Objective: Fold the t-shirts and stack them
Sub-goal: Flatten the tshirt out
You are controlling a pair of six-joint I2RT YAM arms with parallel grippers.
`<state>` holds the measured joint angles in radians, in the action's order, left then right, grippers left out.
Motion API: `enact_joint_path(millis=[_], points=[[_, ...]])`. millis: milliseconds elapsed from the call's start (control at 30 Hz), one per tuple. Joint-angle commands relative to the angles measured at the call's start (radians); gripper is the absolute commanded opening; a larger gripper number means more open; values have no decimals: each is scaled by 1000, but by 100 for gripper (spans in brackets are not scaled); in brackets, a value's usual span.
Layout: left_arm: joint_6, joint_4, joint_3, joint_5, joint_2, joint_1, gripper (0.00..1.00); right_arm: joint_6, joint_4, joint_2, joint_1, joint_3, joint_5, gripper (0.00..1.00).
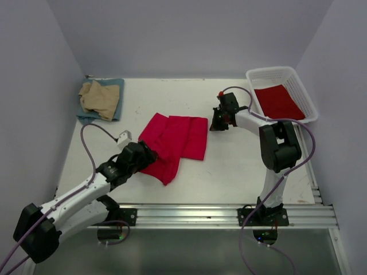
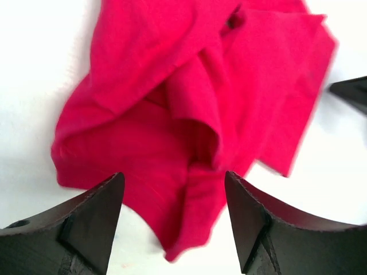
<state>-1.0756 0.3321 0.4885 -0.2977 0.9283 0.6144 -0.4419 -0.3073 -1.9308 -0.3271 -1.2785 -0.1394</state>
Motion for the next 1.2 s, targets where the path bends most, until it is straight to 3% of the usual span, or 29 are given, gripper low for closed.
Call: enact_joint_path(millis=[0, 100, 233, 400, 733, 1167], points=[[-308, 83, -14, -251, -157, 108, 75, 16, -1, -8, -1, -16, 24, 0], [-395, 133, -27, -297, -166, 110, 79, 9, 4, -17, -1, -15, 18, 0], [-423, -69, -143, -279, -157, 108, 80, 12, 5, -16, -1, -9, 18, 0], [-478, -145, -163, -305, -63, 108, 80, 15, 0, -10, -1, -10, 26, 0], [-439, -525, -195, -308, 27, 105, 80, 20, 0, -20, 0, -12, 27, 0], [-405, -726, -166, -219, 208, 33, 77, 25, -6, -30, 0, -16, 27, 0]])
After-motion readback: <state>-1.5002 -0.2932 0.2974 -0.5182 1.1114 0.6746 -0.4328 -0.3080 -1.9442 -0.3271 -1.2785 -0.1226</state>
